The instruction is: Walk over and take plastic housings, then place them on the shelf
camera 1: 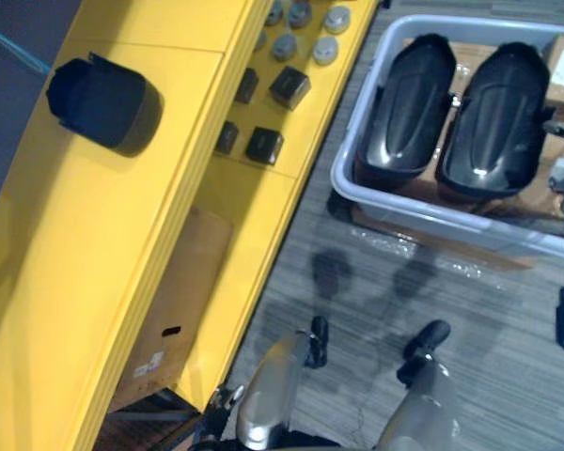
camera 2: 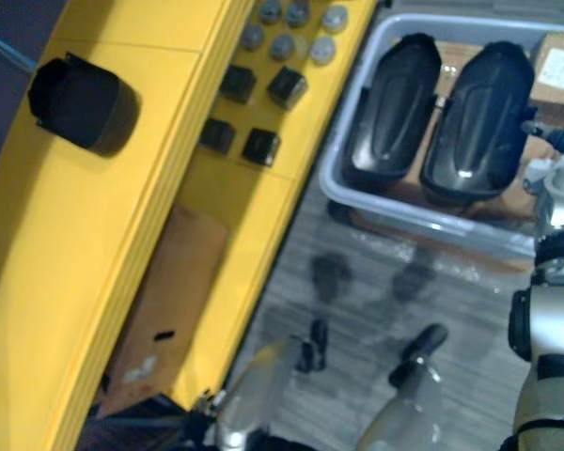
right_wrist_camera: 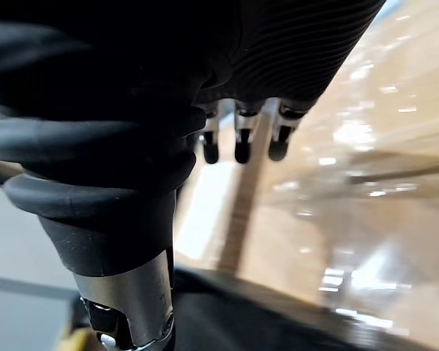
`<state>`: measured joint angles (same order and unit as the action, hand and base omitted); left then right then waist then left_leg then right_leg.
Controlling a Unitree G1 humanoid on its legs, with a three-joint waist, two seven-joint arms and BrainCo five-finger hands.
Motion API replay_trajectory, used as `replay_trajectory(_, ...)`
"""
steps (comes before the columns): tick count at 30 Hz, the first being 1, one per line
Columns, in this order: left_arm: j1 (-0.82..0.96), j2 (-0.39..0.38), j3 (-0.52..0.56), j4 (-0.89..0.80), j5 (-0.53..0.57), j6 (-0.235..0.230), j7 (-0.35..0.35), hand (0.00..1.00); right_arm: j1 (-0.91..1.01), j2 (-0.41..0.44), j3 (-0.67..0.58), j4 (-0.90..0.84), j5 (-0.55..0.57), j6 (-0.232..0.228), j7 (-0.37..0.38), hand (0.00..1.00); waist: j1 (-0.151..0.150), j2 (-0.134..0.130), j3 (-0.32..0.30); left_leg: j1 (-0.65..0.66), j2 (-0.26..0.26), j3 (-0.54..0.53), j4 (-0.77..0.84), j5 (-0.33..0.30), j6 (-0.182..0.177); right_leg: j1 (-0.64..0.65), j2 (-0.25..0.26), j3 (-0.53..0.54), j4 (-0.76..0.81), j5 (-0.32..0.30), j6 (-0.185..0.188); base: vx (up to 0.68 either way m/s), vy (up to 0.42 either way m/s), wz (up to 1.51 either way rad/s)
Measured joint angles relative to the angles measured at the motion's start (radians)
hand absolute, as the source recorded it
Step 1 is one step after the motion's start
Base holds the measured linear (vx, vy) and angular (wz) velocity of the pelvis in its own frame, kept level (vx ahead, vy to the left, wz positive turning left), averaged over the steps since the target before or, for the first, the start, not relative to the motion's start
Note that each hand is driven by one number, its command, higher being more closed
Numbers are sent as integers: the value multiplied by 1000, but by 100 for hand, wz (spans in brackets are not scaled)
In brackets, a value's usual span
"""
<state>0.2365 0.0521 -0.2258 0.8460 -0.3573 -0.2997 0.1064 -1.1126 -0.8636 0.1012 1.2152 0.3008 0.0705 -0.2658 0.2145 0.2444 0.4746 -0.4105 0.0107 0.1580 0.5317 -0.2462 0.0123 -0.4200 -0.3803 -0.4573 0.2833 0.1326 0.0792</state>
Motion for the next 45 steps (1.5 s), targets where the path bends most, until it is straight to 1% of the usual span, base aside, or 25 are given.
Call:
replay_trajectory(1, -1, 2, -17, 1, -23, 1, 0, 0, 1, -1, 1, 17, -1, 26, 5, 0, 5, 7, -5, -5, 3, 0, 1, 1, 0, 0, 4, -4, -7, 4, -1, -35, 45, -2)
replay_trajectory(2, -1, 1, -25, 3, -32, 2, -1, 0, 1, -1, 1, 21, -2, 39, 6, 0, 8, 11, -8, -6, 4, 0, 1, 1, 0, 0, 6, -4, -12, 6, 0, -32, 67, -4)
replay_trajectory(4, -4, -4, -38, 4, -39, 2, -5, 0, -1, -25, 21, 18, -12, 65, 15, 0, 28, 28, -20, -8, 8, 2, 0, 1, 0, 0, 14, -5, -25, 14, -6, -11, 59, -5)
replay_trajectory(6, -8, -7, -58, 7, -68, 3, -7, 0, -1, -50, 30, 17, -22, 68, 28, 0, 44, 39, -28, -8, 9, 1, -2, 1, 0, -1, 16, -7, -28, 16, -2, 2, 36, 0)
replay_trajectory(7, -9, -9, -62, 13, -80, 5, -11, 0, -2, -58, 42, 17, -27, 80, 29, 0, 49, 45, -33, -8, 8, 0, -5, 1, 0, -1, 15, -8, -29, 16, -1, 2, 42, 1)
replay_trajectory(11, -20, -15, -64, 34, -116, 20, -29, 0, -3, -76, 61, 16, -45, 97, 34, 0, 58, 56, -41, -14, 2, -2, -16, 1, 0, -5, 13, -10, -35, 13, -5, -17, 27, 2)
replay_trajectory(12, -28, -15, -64, 43, -117, 22, -34, 0, -3, -87, 61, 15, -55, 101, 43, 100, 63, 60, -44, -19, 2, -4, -16, 1, 0, -8, 13, -11, -36, 13, -4, -41, 32, 3)
replay_trajectory(14, -47, -15, -63, 63, -118, 38, -46, 0, -5, -118, 71, 8, -85, 102, 53, 100, 77, 66, -49, -46, 1, -8, -13, 1, 0, -30, 12, -15, -38, 14, -4, -53, 24, 5)
replay_trajectory(17, -55, -18, -63, 80, -150, 64, -62, 0, -7, -168, 83, -2, -114, 103, 59, 100, 82, 71, -52, -72, 1, -17, -12, 3, -1, -39, 13, -35, -52, 20, -3, -38, 24, 8)
replay_trajectory(19, -55, -18, -62, 82, -155, 68, -73, 0, -1, -187, 82, -1, -134, 105, 79, 100, 84, 73, -53, -78, 2, -20, -11, 4, -1, -40, 15, -38, -57, 22, -2, -21, 40, 3)
replay_trajectory(21, -58, -17, -60, 82, -155, 68, -84, 0, 0, -204, 83, -1, -187, 116, 94, 100, 84, 73, -54, -79, 3, -20, -12, 4, -1, -39, 18, -39, -64, 24, -3, 3, 40, -1)
replay_trajectory(24, -61, -16, -58, 76, -166, 60, -94, 0, 0, -213, 110, 0, -282, 156, 91, 100, 93, 73, -54, -79, 9, -21, -8, 4, -1, -36, 26, -44, -69, 24, -3, 6, 27, -1)
replay_trajectory(25, -62, -16, -58, 74, -179, 59, -97, 0, 0, -213, 110, 0, -292, 165, 90, 100, 95, 73, -54, -78, 10, -23, -6, 4, -1, -35, 28, -45, -70, 24, -3, 0, 0, 0)
replay_trajectory(26, -64, -16, -58, 70, -187, 57, -104, 0, -1, -213, 110, 1, -311, 182, 87, 100, 100, 73, -54, -78, 10, -33, -4, 4, -1, -33, 30, -48, -70, 24, -3, -15, 15, 3)
replay_trajectory(27, -64, -15, -56, 57, -190, 49, -113, 0, -2, -212, 122, 2, -344, 209, 83, 100, 102, 73, -54, -78, 12, -41, -4, 4, -2, -29, 33, -56, -69, 23, -4, -28, 18, 7)
replay_trajectory(28, -64, -12, -55, 42, -191, 44, -119, 0, -3, -207, 132, 8, -370, 228, 69, 100, 104, 73, -54, -78, 14, -46, -4, 4, -2, -25, 34, -61, -69, 22, -5, -32, 16, 9)
replay_trajectory(31, -62, -5, -55, 8, -191, 28, -126, 0, -3, -187, 150, 25, -418, 262, 44, 100, 105, 73, -54, -61, 12, -50, -9, 4, -2, -7, 33, -65, -69, 18, -10, -47, 28, 5)
replay_trajectory(34, -59, 3, -56, -40, -191, 4, -125, 0, -1, -170, 168, 31, -457, 260, 32, 100, 105, 73, -54, -45, 11, -51, -17, 3, -3, 9, 32, -69, -71, 16, -12, -74, 37, 4)
replay_trajectory(37, -59, 5, -56, -100, -192, -19, -115, 0, 0, -158, 170, 33, -493, 235, 23, 100, 96, 71, -52, -42, 14, -62, -16, 3, -3, 28, 36, -88, -79, 16, -12, -63, 26, 8)
replay_trajectory(39, -58, 5, -50, -139, -196, -28, -92, 0, 1, -151, 181, 40, -515, 207, 0, 100, 93, 65, -48, -20, 17, -62, -17, 3, -4, 50, 39, -90, -82, 16, -12, -24, 31, 2)
replay_trajectory(40, -57, 5, -49, -147, -197, -28, -79, 0, 1, -149, 188, 41, -517, 198, -10, 100, 92, 58, -42, -13, 18, -62, -18, 3, -5, 57, 41, -90, -82, 16, -12, -13, 35, -2)
replay_trajectory(42, -44, 6, -2, -208, -233, -29, -34, 0, -3, -117, 196, 41, -544, 151, -56, 100, 77, 39, -29, 15, 31, -59, -18, -1, -11, 83, 53, -90, -82, 17, -12, -6, 16, -7)
replay_trajectory(43, -44, 6, 16, -221, -236, -28, -25, 0, -3, -109, 196, 40, -552, 139, -64, 100, 73, 30, -22, 24, 35, -58, -20, -1, -11, 89, 56, -90, -82, 16, -12, -13, -10, -10)
replay_trajectory(44, -44, 9, 43, -250, -254, -27, -1, 0, -6, -99, 196, 37, -566, 122, -66, 100, 67, 24, -17, 37, 42, -57, -23, -2, -12, 99, 63, -90, -82, 14, -15, -19, -21, -10)
replay_trajectory(45, -44, 11, 72, -273, -273, -26, 15, 0, -7, -87, 196, 30, -572, 109, -66, 100, 61, 3, -2, 57, 48, -53, -33, -1, -16, 111, 70, -89, -83, 10, -20, -20, -27, -11)
